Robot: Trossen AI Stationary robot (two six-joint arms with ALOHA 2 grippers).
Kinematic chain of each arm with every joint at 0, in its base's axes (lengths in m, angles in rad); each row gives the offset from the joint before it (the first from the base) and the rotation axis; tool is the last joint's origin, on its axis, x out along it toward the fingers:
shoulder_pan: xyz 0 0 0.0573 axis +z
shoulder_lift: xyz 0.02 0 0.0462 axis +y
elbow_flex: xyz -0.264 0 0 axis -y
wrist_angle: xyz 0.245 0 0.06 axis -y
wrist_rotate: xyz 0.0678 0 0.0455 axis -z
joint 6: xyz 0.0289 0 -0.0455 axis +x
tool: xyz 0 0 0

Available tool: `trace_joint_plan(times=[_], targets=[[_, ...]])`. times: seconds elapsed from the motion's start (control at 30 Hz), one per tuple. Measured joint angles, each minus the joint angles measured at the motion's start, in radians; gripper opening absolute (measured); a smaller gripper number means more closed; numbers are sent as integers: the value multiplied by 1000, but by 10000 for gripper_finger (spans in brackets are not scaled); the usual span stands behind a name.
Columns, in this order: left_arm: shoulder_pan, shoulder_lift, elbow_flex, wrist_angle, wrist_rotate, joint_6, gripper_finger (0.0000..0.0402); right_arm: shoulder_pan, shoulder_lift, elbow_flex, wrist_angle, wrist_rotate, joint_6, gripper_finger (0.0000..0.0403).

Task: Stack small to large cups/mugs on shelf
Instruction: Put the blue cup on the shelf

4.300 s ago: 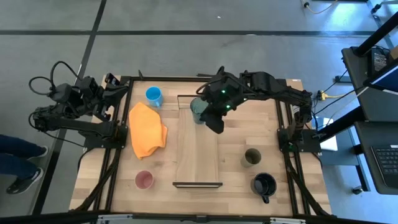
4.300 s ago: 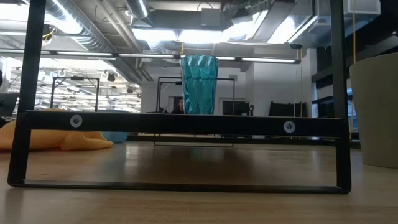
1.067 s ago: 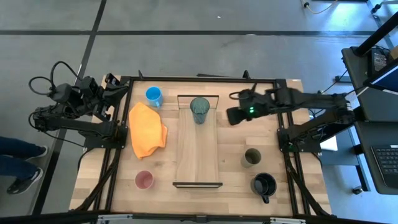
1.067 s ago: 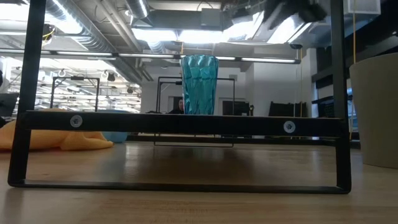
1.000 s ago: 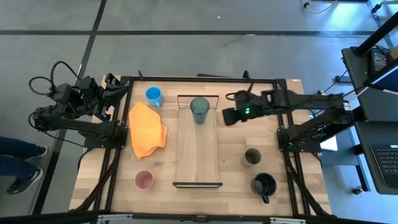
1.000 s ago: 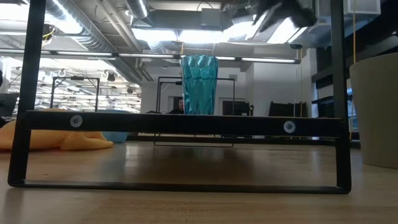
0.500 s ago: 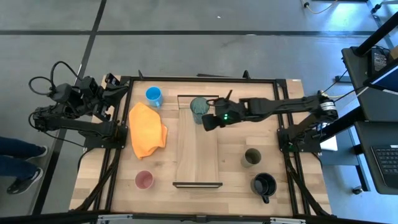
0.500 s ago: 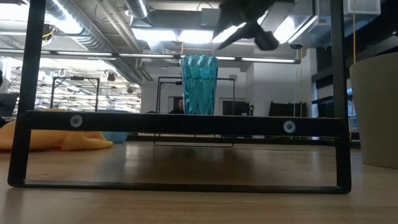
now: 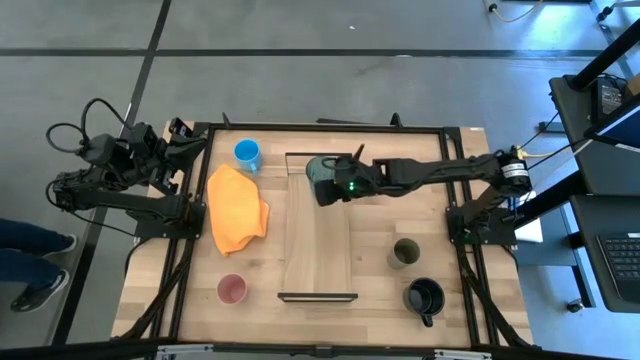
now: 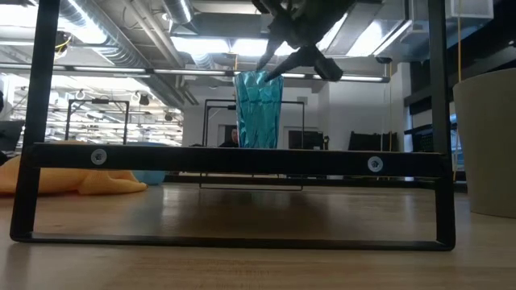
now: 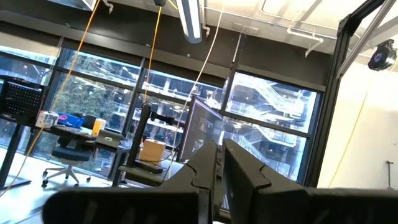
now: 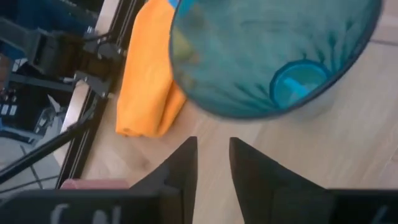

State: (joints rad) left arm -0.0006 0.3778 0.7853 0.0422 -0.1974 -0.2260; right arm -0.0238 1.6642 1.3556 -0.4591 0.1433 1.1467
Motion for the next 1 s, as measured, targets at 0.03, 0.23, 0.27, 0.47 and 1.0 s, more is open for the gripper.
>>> trace_joint_plan(times=[0.03, 0.23, 0.27, 0.47, 1.0], targets=[[0, 0, 0, 0, 0, 0, 22, -4, -1, 0, -1, 1, -3, 86], [0, 0, 0, 0, 0, 0, 22, -12, -4, 0, -1, -5, -25, 36], [0, 0, 0, 0, 0, 0, 22, -12, -4, 0, -1, -5, -25, 28], [0, 0, 0, 0, 0, 0, 22, -12, -4, 0, -1, -5, -26, 6], [0, 0, 0, 0, 0, 0, 22, -13, -4, 0, -1, 49, -23, 9]])
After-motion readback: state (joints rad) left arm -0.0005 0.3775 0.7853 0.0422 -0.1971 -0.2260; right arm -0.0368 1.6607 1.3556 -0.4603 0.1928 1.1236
